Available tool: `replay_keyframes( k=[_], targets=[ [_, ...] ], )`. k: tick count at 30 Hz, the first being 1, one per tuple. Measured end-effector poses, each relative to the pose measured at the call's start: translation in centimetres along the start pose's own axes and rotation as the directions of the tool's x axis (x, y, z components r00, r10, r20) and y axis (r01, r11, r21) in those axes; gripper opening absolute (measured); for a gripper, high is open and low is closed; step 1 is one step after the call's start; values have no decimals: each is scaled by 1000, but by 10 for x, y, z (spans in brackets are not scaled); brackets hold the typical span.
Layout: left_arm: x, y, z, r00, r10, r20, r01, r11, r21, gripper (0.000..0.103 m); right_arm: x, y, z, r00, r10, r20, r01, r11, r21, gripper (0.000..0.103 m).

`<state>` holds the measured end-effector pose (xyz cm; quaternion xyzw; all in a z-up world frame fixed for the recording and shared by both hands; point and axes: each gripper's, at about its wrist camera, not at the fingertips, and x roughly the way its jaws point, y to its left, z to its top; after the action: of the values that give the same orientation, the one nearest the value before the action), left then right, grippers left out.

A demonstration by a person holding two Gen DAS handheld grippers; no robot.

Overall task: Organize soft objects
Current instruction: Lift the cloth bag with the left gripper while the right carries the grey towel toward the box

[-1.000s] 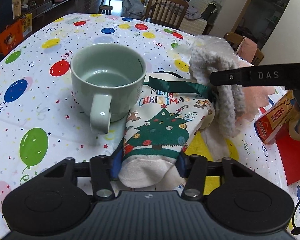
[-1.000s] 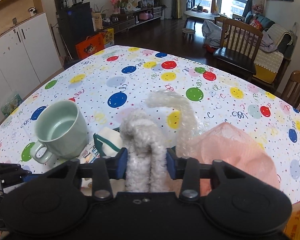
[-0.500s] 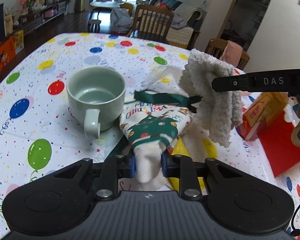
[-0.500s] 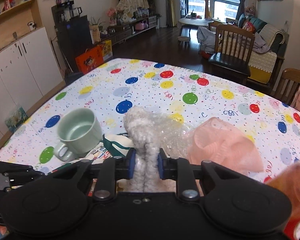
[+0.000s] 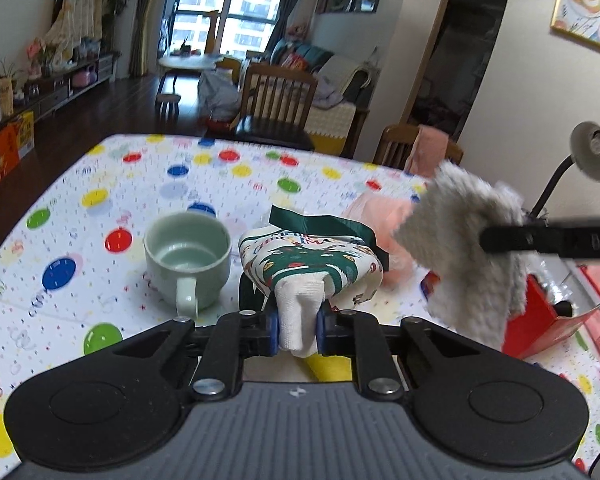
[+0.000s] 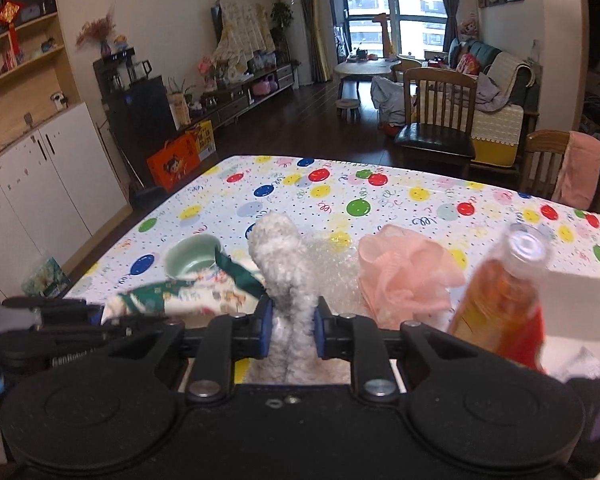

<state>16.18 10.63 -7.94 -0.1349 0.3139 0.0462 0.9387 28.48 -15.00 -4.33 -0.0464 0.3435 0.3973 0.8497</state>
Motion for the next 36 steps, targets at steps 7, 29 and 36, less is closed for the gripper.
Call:
replay_keyframes(
  k=[7, 29, 36],
  targets=[
    [-31, -11, 14, 997, -50, 59, 50, 999, 8, 16, -48, -8, -17, 999, -16, 40, 13, 997, 77, 19],
    [-49, -147, 47, 937, -340, 78, 319, 926, 204, 16, -152, -96, -45, 978, -197, 74, 170, 946, 276, 19],
    [-18, -202, 61, 930, -366, 35, 348, 908, 233, 16, -167, -158, -44, 968, -239, 77, 203, 924, 323, 19]
  ],
)
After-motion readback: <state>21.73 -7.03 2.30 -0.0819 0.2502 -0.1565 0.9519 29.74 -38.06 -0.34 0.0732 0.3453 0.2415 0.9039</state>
